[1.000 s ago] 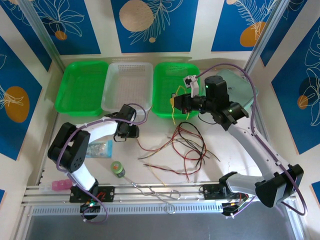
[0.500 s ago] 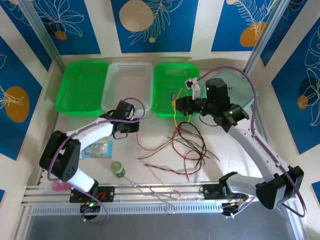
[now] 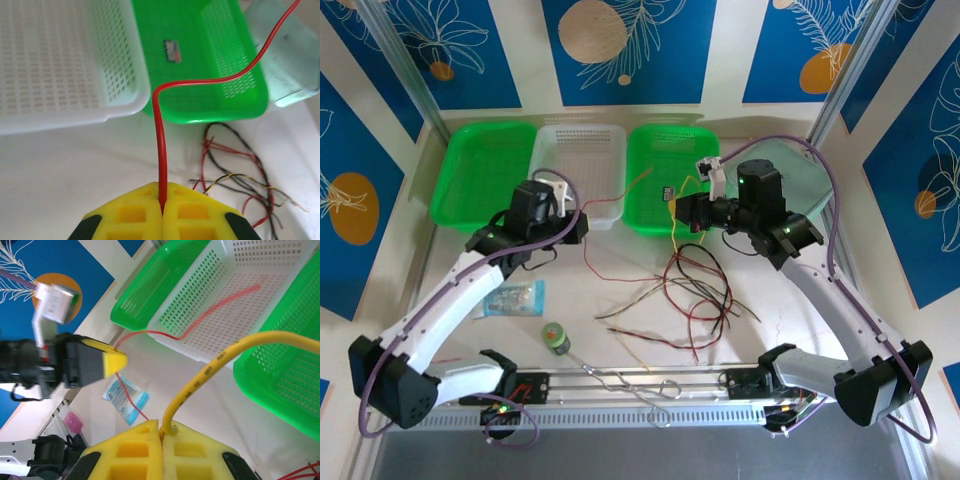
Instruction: Untangle the cables
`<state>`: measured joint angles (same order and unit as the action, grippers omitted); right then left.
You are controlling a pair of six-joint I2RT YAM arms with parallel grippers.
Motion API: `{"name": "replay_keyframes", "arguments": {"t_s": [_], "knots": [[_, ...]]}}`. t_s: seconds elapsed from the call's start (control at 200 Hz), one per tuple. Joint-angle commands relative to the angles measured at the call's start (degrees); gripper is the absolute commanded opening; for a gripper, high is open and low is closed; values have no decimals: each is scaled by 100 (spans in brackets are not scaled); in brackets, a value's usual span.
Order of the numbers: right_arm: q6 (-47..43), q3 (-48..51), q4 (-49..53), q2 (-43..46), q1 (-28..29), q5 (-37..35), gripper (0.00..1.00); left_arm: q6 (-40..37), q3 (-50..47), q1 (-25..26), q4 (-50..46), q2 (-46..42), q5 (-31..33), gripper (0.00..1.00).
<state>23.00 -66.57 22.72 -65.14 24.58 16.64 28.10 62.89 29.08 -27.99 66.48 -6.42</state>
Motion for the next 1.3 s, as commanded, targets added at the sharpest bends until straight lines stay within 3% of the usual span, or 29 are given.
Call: {"name": "replay_keyframes", "arguments": {"t_s": [0.0,0.26,0.455,0.71,0.96,1.126,1.296], "knots": [[103,99,-179,245,-49,-51,0,-94,578,54,-442,-150,-154,0],[143,230,-127,513,-109,-123,0,-3,1418,27,-17,-210,-483,0],[258,311,-138,618,-189,-45,0,-546,2771,-120,-559,246,13,0],[380,330,-139,473,-242,7,0,-1004,4469,-1045,-1150,986,259,0],[559,62,23,-18,-357,213,0,-1446,5154,-2031,-699,1678,1251,0],[473,-295,223,-389,-362,202,0,-1357,5277,-2802,-58,2124,900,0],[604,-496,154,-497,-389,87,0,-1365,5725,-3606,-192,2721,545,0]]}}
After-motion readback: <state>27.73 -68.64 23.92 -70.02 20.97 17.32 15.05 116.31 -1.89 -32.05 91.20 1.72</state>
